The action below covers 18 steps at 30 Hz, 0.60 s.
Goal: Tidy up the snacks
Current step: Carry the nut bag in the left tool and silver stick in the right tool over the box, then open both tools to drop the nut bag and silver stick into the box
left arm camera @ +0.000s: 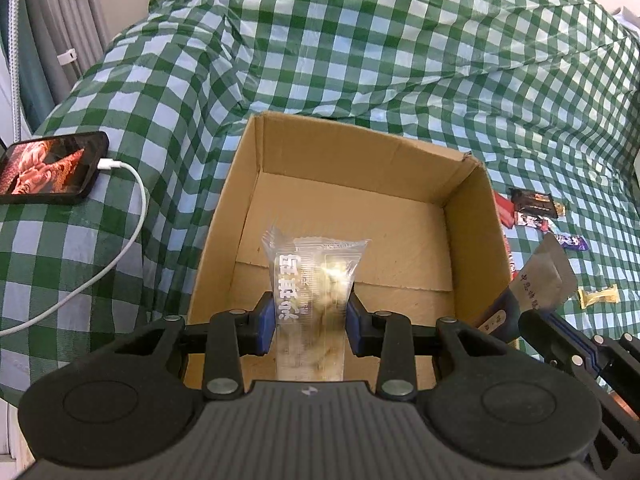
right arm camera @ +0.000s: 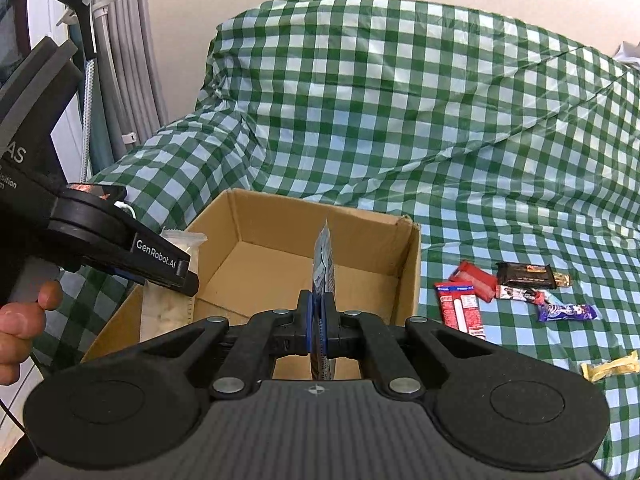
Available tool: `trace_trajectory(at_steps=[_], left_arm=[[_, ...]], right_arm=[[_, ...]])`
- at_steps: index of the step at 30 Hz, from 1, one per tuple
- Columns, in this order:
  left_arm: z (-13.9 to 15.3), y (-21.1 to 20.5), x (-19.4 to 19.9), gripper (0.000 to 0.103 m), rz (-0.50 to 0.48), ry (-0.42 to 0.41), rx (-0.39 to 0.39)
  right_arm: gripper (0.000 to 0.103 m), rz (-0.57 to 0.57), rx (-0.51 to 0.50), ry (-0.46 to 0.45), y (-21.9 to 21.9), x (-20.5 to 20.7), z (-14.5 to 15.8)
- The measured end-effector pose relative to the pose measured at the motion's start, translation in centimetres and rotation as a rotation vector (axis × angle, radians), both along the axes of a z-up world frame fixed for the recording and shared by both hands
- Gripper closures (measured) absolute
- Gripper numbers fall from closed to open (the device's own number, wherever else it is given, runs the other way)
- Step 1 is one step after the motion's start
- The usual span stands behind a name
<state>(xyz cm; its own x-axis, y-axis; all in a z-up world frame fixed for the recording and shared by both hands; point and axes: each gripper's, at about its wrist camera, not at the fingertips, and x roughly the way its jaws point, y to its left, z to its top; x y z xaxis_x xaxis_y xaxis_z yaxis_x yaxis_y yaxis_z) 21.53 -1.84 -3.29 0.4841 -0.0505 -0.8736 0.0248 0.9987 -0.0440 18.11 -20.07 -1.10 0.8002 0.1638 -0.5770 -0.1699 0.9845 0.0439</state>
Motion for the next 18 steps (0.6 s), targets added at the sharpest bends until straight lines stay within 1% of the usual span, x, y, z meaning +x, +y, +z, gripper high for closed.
trace_trajectory(at_steps=[15,18], left_arm=[[-2.9,0.3,1.9,0.063,0.002,0.054,0.025],[-3.2,0.2,2.3,0.063,0.003,0.053,0.035]], right_arm=[[0.099,0.004,0.001,0.064,0.2,2.3,-2.8],[0.099,0.000,0.003,0.073,0.2,2.7,-3.2]])
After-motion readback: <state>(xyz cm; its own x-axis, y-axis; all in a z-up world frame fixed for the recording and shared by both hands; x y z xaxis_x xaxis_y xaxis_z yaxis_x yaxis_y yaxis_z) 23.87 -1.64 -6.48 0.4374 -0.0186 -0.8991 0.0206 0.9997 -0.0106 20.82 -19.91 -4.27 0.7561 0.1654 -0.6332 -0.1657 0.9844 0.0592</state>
